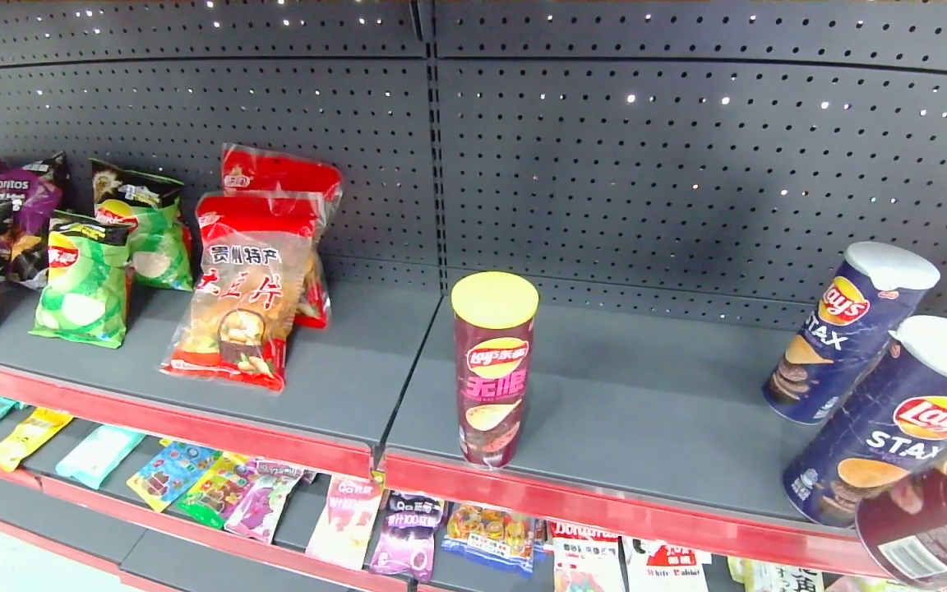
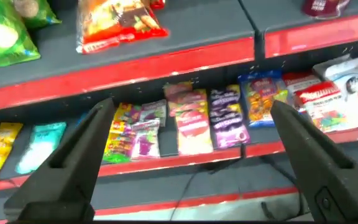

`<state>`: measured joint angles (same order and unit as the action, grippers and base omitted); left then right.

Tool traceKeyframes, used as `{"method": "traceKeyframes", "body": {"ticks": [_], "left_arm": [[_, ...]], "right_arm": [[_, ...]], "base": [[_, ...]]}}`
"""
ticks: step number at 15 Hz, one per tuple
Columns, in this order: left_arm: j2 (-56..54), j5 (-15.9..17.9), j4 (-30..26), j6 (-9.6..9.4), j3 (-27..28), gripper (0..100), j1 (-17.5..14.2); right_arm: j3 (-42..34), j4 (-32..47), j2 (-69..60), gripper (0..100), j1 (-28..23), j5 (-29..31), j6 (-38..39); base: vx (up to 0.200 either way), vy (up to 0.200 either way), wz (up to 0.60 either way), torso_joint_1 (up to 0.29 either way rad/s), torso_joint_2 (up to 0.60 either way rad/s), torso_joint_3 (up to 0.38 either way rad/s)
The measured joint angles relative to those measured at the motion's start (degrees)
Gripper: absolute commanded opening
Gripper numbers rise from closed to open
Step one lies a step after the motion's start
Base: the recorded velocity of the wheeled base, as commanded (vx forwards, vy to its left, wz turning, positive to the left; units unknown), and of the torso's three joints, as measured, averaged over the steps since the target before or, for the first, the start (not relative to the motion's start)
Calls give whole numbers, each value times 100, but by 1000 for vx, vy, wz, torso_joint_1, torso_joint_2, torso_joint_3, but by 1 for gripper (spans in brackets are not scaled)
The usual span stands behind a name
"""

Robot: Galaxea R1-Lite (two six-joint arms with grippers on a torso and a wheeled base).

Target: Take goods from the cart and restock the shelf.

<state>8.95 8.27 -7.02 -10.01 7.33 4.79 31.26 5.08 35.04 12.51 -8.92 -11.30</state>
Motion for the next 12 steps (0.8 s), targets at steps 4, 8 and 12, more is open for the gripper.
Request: {"method": "traceKeyframes", "body": {"ticks": [4, 8, 12], "left_arm": [[-311, 62, 7, 552, -188, 100, 2], [-378, 363, 196, 544, -369, 100, 5], [-391, -786, 240, 1001, -395, 100, -6]], "right_arm": [[923, -5, 887, 0, 744, -68, 235], [1568, -7, 1592, 0, 1117, -67, 279], [1692, -118, 2092, 0, 1335, -73, 268]], "base": [[0, 0, 0, 0, 0, 0], [0, 0, 0, 0, 0, 0], [0, 0, 0, 0, 0, 0]]}}
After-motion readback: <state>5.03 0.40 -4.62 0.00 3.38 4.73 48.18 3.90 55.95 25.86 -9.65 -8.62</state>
